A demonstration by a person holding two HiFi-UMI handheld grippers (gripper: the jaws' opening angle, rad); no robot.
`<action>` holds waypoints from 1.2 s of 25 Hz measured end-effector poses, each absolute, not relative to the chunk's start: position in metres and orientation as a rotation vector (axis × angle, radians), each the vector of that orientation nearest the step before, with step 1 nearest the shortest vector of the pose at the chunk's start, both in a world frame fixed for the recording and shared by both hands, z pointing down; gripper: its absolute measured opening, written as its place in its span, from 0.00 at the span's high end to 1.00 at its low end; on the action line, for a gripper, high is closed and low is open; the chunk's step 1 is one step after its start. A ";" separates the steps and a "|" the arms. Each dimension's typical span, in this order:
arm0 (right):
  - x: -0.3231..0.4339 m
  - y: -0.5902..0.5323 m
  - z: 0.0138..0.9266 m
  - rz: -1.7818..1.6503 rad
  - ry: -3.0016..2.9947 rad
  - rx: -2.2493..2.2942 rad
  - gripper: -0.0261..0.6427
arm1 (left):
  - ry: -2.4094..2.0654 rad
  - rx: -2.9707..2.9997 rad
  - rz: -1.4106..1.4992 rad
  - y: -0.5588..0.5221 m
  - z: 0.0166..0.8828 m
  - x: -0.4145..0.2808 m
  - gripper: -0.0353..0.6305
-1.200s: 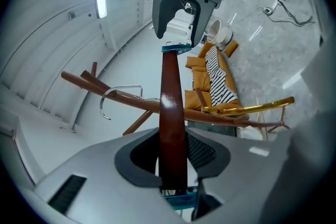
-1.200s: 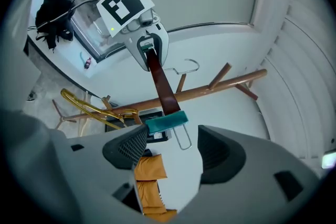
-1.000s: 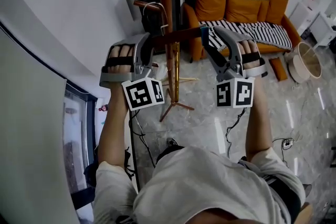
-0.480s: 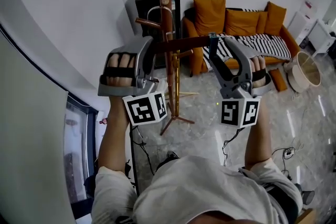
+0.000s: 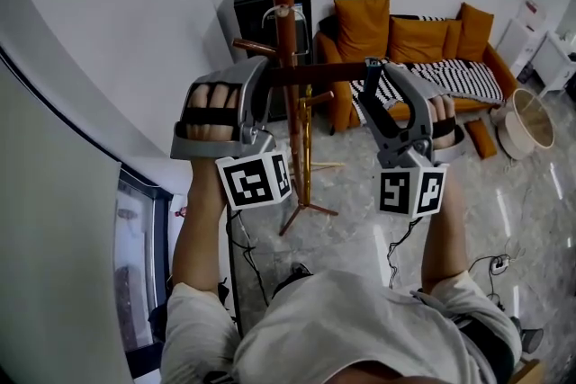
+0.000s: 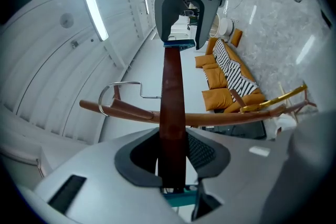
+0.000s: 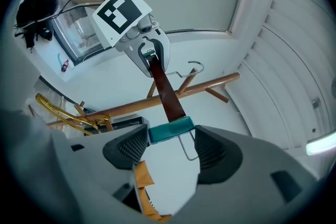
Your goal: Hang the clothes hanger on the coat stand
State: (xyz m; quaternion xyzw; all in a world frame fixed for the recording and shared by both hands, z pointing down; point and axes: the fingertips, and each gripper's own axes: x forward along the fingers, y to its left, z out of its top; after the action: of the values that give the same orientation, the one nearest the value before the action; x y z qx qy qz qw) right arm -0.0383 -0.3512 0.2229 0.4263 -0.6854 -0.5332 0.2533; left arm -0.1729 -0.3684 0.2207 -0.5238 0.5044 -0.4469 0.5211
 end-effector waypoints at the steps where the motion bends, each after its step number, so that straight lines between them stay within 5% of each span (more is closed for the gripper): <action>1: -0.039 -0.356 0.225 -1.444 -1.862 1.157 0.55 | 1.209 -1.260 -1.075 -0.374 0.223 -0.174 0.74; 30: -0.057 -0.397 0.241 -1.328 -1.864 1.196 0.55 | 1.164 -1.361 -1.087 -0.418 0.246 -0.185 0.74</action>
State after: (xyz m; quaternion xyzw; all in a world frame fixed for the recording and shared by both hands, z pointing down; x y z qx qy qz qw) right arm -0.0570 -0.3971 0.2406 0.4452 -0.6937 -0.4944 0.2760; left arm -0.1845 -0.4181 0.2457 -0.5626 0.4814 -0.4495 0.4998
